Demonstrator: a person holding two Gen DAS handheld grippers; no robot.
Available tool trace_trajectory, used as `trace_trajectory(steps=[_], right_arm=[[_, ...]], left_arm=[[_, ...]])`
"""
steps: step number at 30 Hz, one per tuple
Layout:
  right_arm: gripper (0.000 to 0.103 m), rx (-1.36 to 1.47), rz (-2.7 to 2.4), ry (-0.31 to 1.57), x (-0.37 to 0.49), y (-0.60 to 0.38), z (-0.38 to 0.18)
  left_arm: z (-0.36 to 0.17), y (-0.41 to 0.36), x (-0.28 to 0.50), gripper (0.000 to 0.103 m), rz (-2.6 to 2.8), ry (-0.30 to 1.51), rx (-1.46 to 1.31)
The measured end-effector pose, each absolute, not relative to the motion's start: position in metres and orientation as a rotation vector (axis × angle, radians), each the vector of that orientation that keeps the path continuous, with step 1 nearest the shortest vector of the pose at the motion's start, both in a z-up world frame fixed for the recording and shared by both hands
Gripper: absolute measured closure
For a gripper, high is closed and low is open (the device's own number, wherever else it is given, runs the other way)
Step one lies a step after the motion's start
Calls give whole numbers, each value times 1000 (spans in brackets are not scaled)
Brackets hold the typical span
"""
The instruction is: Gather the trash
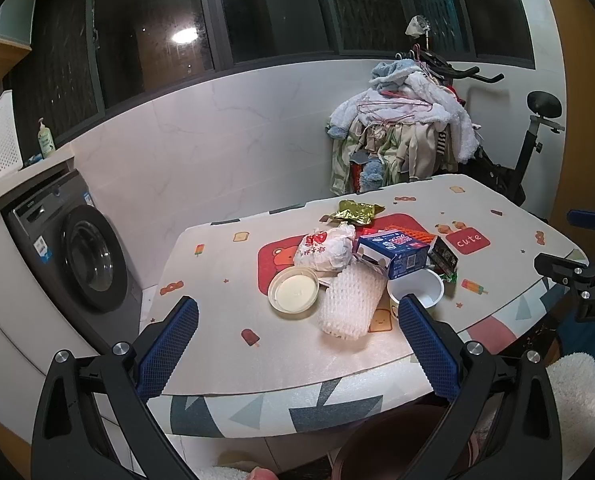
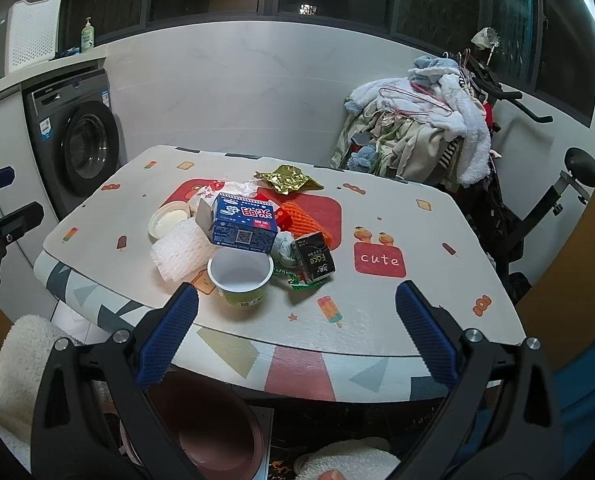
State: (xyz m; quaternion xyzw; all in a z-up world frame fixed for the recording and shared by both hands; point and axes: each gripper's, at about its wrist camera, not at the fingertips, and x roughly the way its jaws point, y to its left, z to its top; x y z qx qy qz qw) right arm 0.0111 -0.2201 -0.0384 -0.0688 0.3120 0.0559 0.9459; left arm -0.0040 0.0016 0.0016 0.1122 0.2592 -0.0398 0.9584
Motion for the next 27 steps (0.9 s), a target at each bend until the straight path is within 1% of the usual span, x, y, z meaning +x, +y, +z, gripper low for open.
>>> trace_trajectory(steps=[27], right_arm=[[6, -143, 113, 640, 12, -220, -40]], left_arm=[[4, 2, -4, 5, -81, 526, 226]])
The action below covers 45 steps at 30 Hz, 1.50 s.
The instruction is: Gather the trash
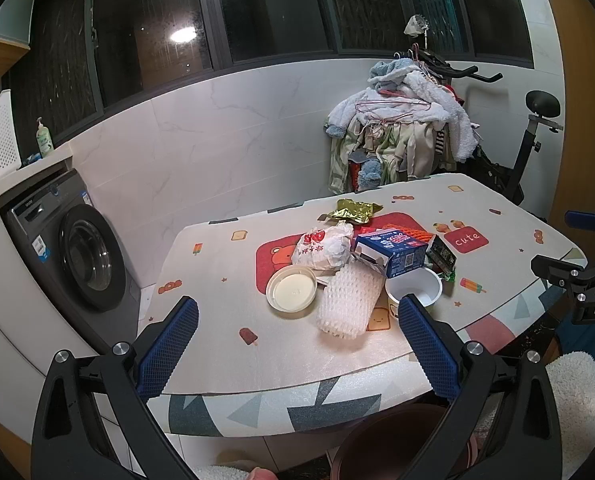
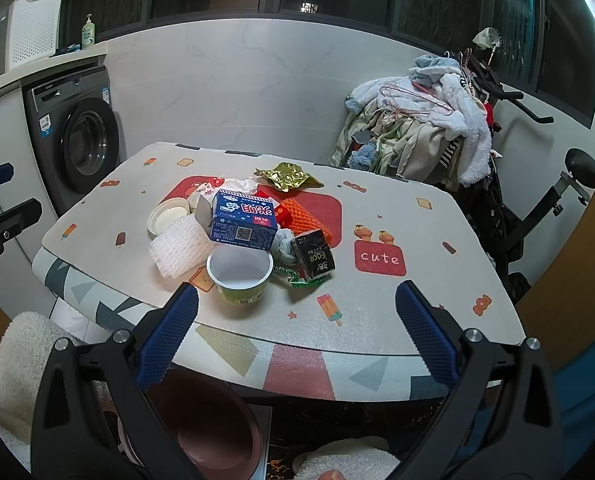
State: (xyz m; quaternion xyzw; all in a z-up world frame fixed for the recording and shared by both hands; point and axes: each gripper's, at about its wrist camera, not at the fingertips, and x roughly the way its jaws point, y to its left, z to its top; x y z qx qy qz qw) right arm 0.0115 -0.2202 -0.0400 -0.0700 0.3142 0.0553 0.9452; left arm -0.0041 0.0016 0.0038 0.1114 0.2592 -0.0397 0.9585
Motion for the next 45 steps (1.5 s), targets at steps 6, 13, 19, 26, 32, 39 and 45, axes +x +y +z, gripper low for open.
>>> trace_trajectory(steps=[6, 13, 19, 26, 32, 39, 45], right_arm=[[6, -145, 113, 641, 12, -220, -40], [6, -145, 112, 641, 12, -219, -39], [6, -146, 112, 642, 12, -219, -40], [6, -145, 114, 642, 13, -219, -40], [6, -149, 115, 651, 13, -218, -41], [6, -150, 118, 665, 16, -217, -48], [6, -122, 119, 661, 17, -219, -63]], left_arm=[[4, 2, -5, 5, -81, 526, 226], [3, 2, -4, 5, -80, 526, 225], [4, 2, -5, 5, -81, 527, 224], [3, 0, -4, 5, -80, 529, 225], [1, -2, -4, 5, -86, 535, 221], [-5, 0, 1, 5, -107, 531, 209], [-21, 12, 14, 5, -98, 580, 189]])
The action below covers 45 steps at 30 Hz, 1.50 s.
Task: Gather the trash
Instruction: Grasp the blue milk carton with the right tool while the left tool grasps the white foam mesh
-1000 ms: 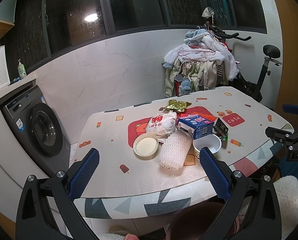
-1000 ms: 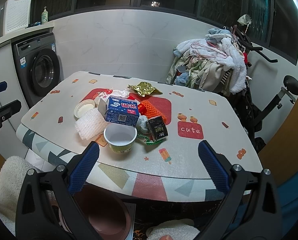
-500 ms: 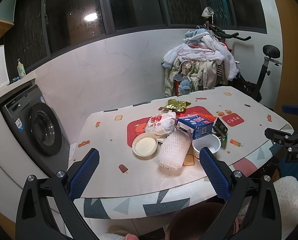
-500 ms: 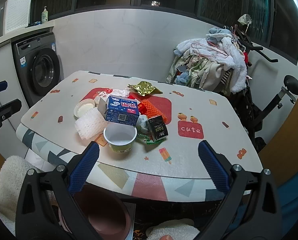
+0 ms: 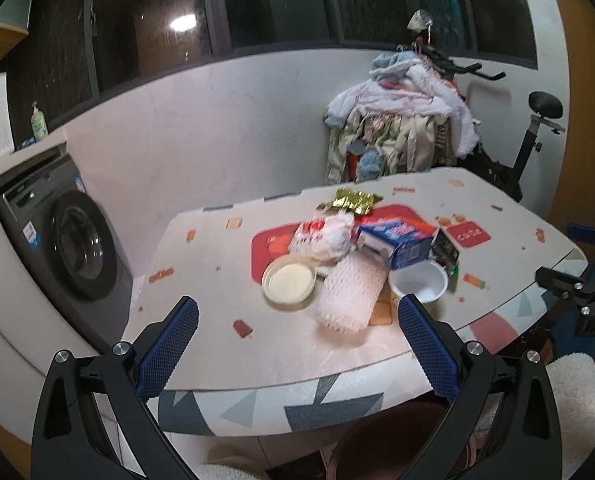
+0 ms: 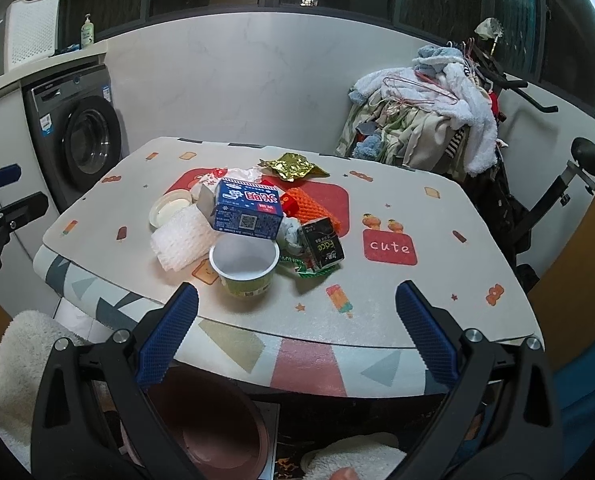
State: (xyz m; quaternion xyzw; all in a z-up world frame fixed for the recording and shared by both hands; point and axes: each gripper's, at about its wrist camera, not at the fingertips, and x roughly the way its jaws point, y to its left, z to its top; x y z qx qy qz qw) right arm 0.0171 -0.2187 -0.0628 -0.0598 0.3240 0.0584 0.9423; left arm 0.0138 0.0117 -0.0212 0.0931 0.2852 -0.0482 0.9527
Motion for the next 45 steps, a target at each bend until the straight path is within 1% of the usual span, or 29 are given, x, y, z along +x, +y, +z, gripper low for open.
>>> trace_trajectory(steps=[5, 10, 16, 19, 28, 36, 37, 38, 40, 45], right_arm=[[6, -60, 152, 679, 24, -223, -83], [6, -33, 194, 751, 41, -219, -107], [6, -95, 170, 744, 64, -203, -128], [6, -62, 194, 737, 81, -199, -133], [6, 100, 268, 691, 165, -186, -121], [6, 123, 304, 822, 234, -163, -142], [9, 134, 317, 840, 237, -162, -145], [21, 147, 328, 843, 236, -164, -147], [21, 164, 332, 823, 231, -166, -143], [21, 159, 316, 701, 201, -180, -120]], left_arm=[[-40, 27, 23, 5, -107, 617, 145], [-52, 28, 28, 5, -105, 593, 174], [-74, 34, 44, 5, -141, 667, 134], [-83, 38, 52, 5, -144, 703, 107], [-95, 53, 71, 5, -111, 713, 77], [-105, 72, 84, 5, -111, 744, 7], [-106, 73, 86, 5, -119, 748, -1], [-107, 73, 88, 5, -130, 751, -7], [-109, 71, 91, 6, -153, 754, -14], [-115, 55, 110, 6, -266, 787, -31]])
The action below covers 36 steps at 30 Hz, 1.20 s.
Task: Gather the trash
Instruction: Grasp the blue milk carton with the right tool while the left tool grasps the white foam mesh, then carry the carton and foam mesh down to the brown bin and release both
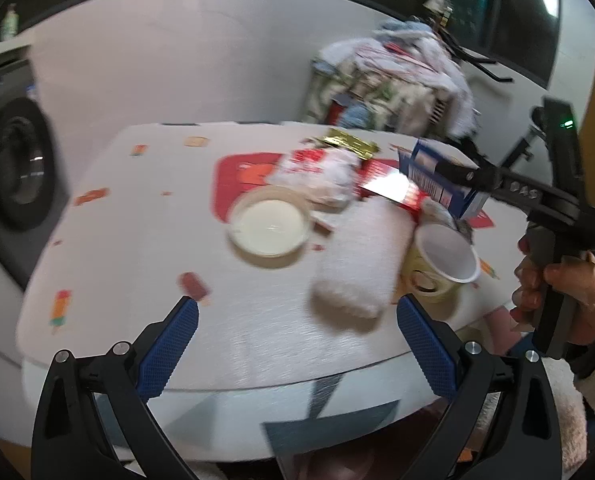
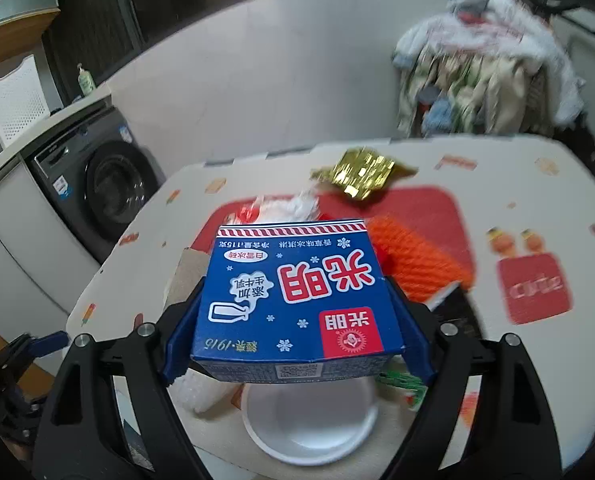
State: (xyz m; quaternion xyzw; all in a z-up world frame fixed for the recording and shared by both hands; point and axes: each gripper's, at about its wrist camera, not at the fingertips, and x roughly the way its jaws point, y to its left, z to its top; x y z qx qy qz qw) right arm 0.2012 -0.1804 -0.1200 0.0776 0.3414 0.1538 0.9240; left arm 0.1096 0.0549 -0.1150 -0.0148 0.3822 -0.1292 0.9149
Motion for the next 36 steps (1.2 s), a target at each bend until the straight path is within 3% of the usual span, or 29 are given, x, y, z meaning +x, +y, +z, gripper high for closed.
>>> trace_trajectory(steps=[7, 16, 17, 19, 22, 30, 36], right_arm=[[21, 110, 194, 604, 149, -215, -107], [21, 193, 84, 621, 108, -272, -120], [21, 195, 76, 623, 106, -276, -122], [21, 195, 67, 623, 99, -280, -124], [21, 198, 69, 624, 92, -283, -126], [21, 161, 125, 608, 69, -265, -122], [21, 144, 167, 605, 39, -248, -129]], left_arm=[[-131, 14, 160, 21, -389, 823, 15], [-167, -2, 222, 24, -473, 1004, -155], [-172, -2, 223, 29, -473, 1021, -167], [-176, -2, 223, 50, -464, 1037, -167], [-167, 4, 217, 67, -464, 1023, -194], [-112, 17, 164, 68, -455, 908, -121], [-108, 8, 91, 68, -496, 852, 35]])
